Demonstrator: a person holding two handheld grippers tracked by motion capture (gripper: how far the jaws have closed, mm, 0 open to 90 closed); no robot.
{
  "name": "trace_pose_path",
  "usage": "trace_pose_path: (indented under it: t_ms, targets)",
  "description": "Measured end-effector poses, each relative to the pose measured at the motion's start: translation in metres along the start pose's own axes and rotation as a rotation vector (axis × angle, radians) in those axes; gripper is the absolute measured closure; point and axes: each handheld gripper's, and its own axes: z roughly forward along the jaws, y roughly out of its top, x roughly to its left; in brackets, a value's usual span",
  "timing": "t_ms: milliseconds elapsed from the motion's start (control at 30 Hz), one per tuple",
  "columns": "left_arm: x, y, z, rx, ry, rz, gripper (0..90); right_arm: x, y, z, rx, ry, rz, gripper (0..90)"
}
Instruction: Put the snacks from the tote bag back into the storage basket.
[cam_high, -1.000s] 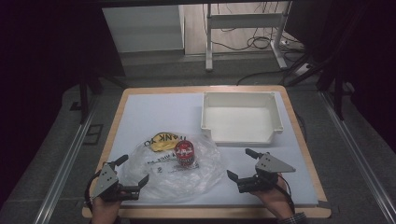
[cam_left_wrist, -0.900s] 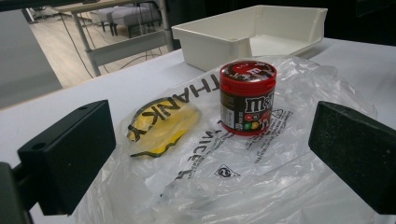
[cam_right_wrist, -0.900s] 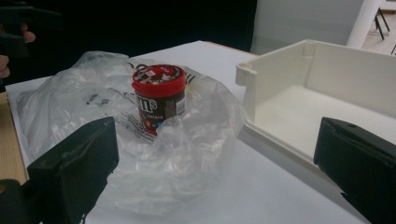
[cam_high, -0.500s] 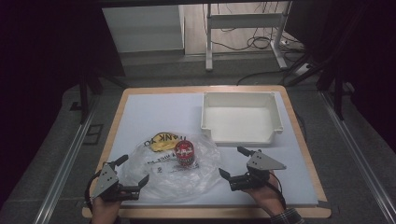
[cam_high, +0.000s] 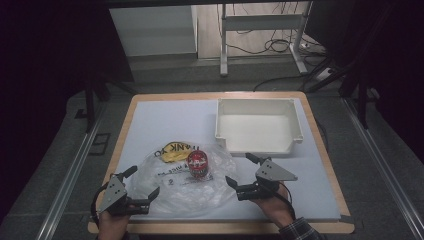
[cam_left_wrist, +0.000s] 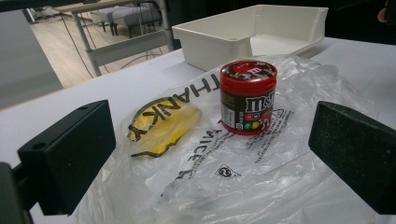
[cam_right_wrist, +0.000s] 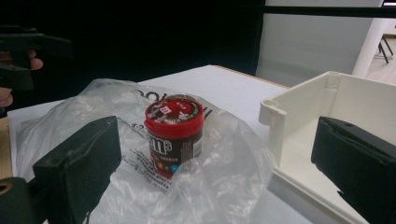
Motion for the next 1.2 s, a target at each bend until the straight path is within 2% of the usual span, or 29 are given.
trace_pose_path:
  t_ms: [367, 633, 1200]
  targets:
    - [0.0, 0.0, 0.0, -0.003, 0.0, -0.001, 0.5, 0.009, 0.003, 0.022, -0.029, 0.005, 0.023, 2.8]
    - [0.0, 0.0, -0.001, -0.003, -0.001, 0.0, 0.6, 0.014, 0.003, 0.038, -0.025, 0.027, 0.012, 2.7]
    - [0.001, 0.0, -0.001, -0.004, 0.0, 0.001, 0.6, 0.023, 0.005, 0.07, -0.028, 0.022, 0.001, 2.8]
